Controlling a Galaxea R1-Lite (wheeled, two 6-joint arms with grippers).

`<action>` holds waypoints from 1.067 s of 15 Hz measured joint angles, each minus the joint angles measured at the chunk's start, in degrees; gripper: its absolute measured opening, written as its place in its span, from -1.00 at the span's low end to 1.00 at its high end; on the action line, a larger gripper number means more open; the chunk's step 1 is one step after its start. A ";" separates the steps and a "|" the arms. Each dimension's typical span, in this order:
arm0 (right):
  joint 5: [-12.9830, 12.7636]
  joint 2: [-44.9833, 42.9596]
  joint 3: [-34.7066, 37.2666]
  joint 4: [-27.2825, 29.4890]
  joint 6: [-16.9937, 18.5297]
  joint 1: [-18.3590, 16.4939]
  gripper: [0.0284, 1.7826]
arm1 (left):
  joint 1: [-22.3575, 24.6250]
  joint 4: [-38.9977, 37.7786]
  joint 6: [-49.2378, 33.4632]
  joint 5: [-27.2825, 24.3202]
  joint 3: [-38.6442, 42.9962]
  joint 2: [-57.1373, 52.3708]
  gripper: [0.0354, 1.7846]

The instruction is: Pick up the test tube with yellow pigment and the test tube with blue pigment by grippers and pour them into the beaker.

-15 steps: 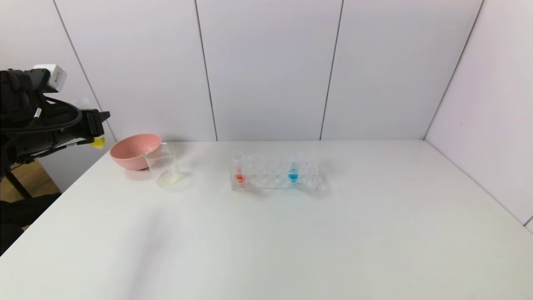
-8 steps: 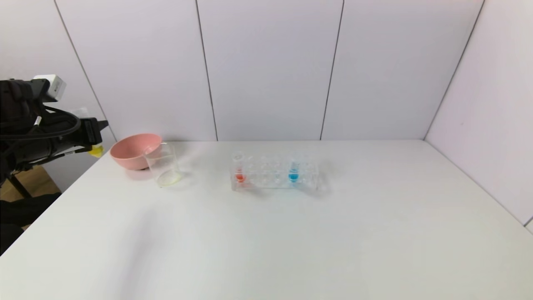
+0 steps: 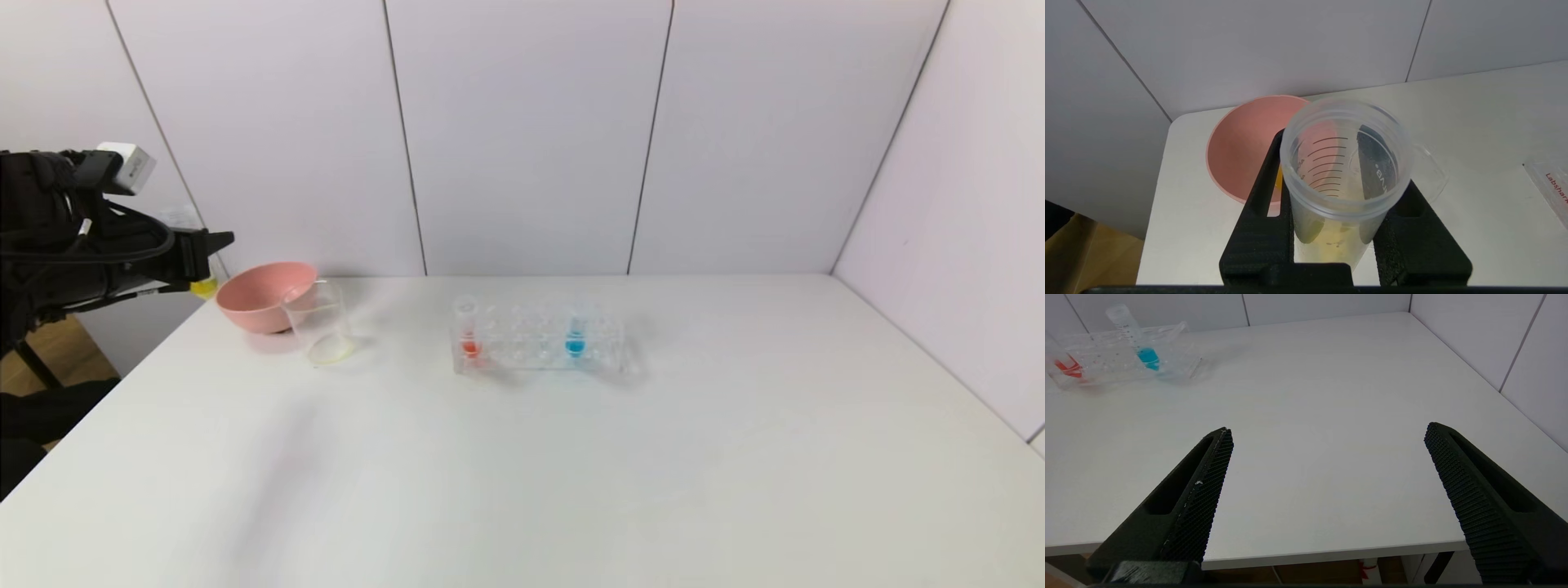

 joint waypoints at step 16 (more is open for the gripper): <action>-0.02 0.00 0.00 0.00 0.00 0.02 0.92 | 4.80 48.12 45.84 -16.31 -38.21 13.09 -0.43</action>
